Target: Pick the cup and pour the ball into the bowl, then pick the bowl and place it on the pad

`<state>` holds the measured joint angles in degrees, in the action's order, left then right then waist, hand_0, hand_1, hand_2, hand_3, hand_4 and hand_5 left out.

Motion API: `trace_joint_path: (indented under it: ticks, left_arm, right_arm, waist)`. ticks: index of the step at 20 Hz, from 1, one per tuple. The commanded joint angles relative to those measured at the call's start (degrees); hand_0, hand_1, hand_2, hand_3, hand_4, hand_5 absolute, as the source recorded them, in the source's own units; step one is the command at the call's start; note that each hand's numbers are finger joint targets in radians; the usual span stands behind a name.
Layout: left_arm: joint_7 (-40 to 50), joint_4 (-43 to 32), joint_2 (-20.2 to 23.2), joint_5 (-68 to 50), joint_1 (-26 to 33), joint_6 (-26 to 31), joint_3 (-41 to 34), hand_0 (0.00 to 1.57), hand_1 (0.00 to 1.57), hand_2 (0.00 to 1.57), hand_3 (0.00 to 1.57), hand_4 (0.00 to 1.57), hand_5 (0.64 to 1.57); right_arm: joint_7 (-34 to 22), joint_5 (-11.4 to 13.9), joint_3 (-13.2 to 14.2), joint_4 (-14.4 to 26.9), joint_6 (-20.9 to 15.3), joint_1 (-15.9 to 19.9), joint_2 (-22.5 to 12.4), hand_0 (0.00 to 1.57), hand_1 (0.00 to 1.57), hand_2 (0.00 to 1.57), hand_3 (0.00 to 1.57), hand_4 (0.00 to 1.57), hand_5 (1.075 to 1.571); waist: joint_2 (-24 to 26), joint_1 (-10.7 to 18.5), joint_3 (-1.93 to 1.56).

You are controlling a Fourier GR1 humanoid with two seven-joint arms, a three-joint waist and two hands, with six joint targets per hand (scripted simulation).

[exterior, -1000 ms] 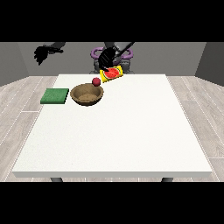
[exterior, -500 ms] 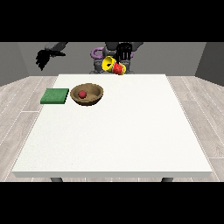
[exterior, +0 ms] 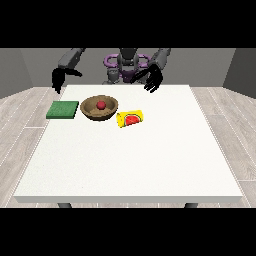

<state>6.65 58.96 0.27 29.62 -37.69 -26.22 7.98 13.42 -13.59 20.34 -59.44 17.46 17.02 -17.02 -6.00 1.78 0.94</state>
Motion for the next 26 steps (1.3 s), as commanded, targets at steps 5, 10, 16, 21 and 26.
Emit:
trace_joint_path:
  ticks: [5,10,16,21,26]
  left_arm:
    - [-18.72,10.14,-0.26,-21.53,12.37,9.83,2.06,0.00,0.00,0.00,0.00,0.00,1.564]
    - [-22.34,9.42,2.06,-22.78,12.26,16.18,-1.65,0.00,0.00,0.00,0.00,0.00,1.564]
    - [-18.90,14.67,7.03,-23.87,12.45,20.36,-4.48,0.00,0.00,0.00,0.00,0.00,1.564]
    - [-18.43,17.86,4.78,-22.12,14.77,19.04,-2.84,0.00,0.00,0.00,0.00,0.00,1.565]
    - [-19.67,18.12,7.30,-24.95,14.86,22.09,-6.66,0.00,0.00,0.00,0.00,0.00,1.566]
  right_arm:
    - [1.07,2.37,0.32,2.04,-11.10,3.42,5.44,0.00,0.00,0.00,0.00,0.31,1.570]
    - [2.42,1.88,0.29,7.43,-12.76,9.54,5.77,0.00,0.00,0.00,0.00,0.31,1.569]
    - [12.38,1.83,2.05,18.29,-10.82,10.11,3.90,0.00,0.00,0.00,0.00,0.24,1.566]
    - [14.93,2.58,1.09,25.02,-10.78,12.64,3.70,0.00,0.00,0.00,0.00,0.16,1.563]
    - [16.61,2.78,0.70,27.48,-12.47,16.26,3.94,0.00,0.00,0.00,0.00,0.13,1.562]
  waist:
    - [-3.23,6.83,-0.88]
    - [-5.52,7.22,-0.95]
    - [-6.97,7.78,-0.99]
    - [-6.78,7.48,-0.98]
    - [-8.52,8.24,-0.97]
